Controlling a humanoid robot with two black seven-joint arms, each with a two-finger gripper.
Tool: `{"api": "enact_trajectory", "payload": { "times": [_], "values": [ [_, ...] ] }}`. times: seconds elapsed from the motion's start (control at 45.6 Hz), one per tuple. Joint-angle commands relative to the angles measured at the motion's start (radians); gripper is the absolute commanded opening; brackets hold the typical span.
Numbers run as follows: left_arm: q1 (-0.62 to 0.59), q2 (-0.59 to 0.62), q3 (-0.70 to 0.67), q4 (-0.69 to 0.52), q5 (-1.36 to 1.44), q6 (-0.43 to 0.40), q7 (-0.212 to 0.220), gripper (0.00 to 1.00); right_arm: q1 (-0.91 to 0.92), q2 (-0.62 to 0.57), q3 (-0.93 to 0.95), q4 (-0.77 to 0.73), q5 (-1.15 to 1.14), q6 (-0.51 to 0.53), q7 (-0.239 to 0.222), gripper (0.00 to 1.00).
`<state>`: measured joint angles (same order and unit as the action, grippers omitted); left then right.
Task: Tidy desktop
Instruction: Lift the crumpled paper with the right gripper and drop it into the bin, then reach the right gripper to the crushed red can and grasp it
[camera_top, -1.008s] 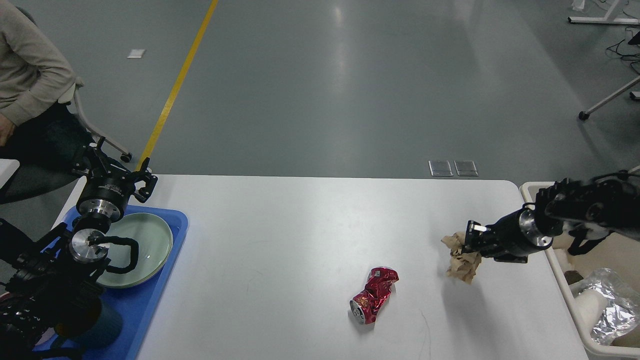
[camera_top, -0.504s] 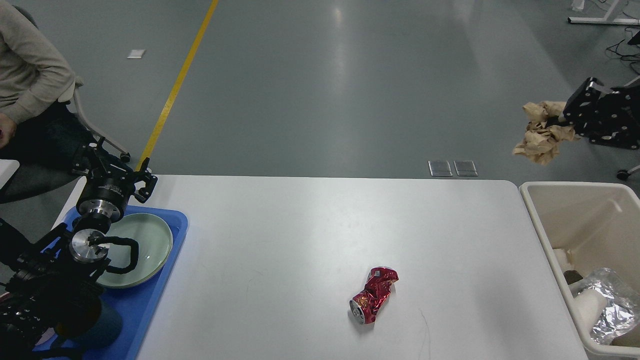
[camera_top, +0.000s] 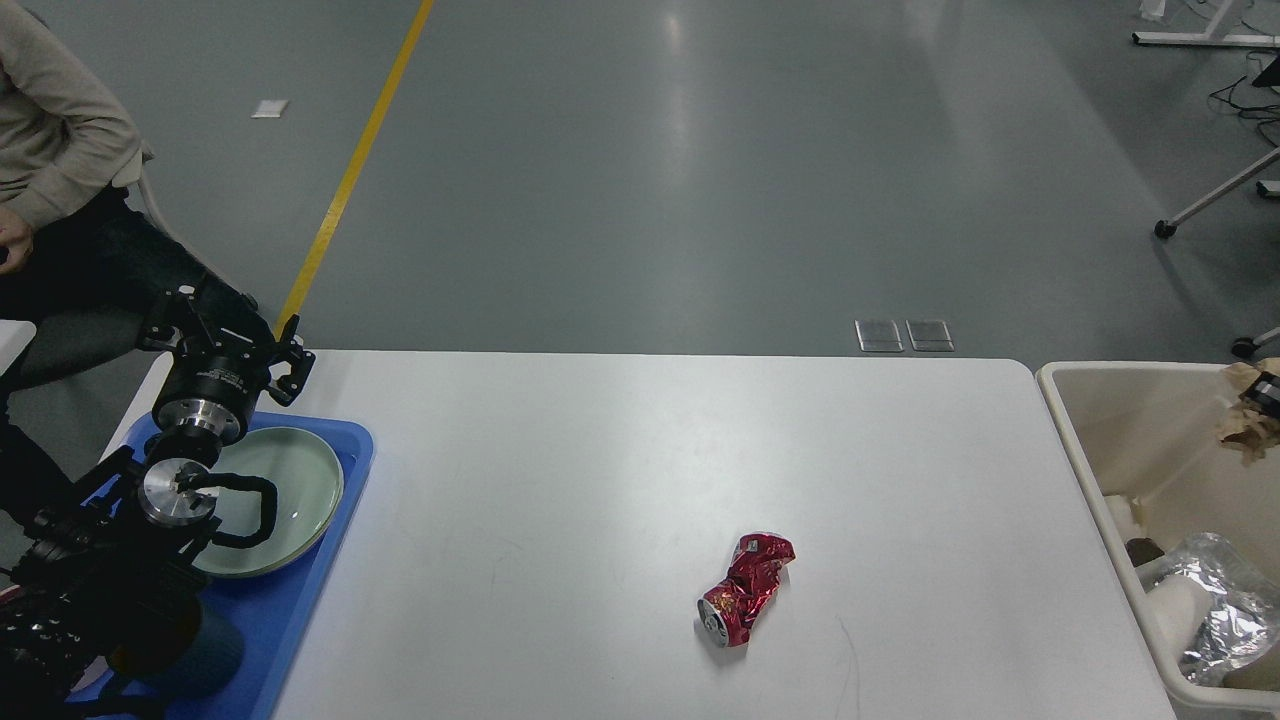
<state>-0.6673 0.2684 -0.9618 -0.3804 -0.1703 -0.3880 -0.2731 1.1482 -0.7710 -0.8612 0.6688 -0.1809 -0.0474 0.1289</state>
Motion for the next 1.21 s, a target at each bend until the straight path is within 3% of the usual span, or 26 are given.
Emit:
{"api": "enact_trajectory", "payload": {
  "times": [0.0, 0.592, 0.943, 1.052, 1.184],
  "values": [
    [0.000, 0.000, 0.000, 0.000, 0.000, 0.000, 0.000, 0.96, -0.143, 0.052, 0.053, -0.103, 0.001, -0.028, 0.000, 1.00],
    [0.000, 0.000, 0.000, 0.000, 0.000, 0.000, 0.000, 0.96, -0.182, 0.113, 0.053, -0.086, -0.003, -0.020, 0.000, 1.00],
    [0.000, 0.000, 0.000, 0.000, 0.000, 0.000, 0.000, 0.96, 0.234, 0.252, -0.257, 0.328, -0.019, 0.004, 0.000, 1.00],
    [0.000, 0.000, 0.000, 0.000, 0.000, 0.000, 0.000, 0.96, 0.362, 0.256, -0.256, 0.466, -0.019, 0.156, 0.003, 1.00],
    [0.000, 0.000, 0.000, 0.000, 0.000, 0.000, 0.000, 0.96, 0.496, 0.263, -0.234, 0.512, -0.003, 0.533, 0.006, 1.00]
  ]
}}
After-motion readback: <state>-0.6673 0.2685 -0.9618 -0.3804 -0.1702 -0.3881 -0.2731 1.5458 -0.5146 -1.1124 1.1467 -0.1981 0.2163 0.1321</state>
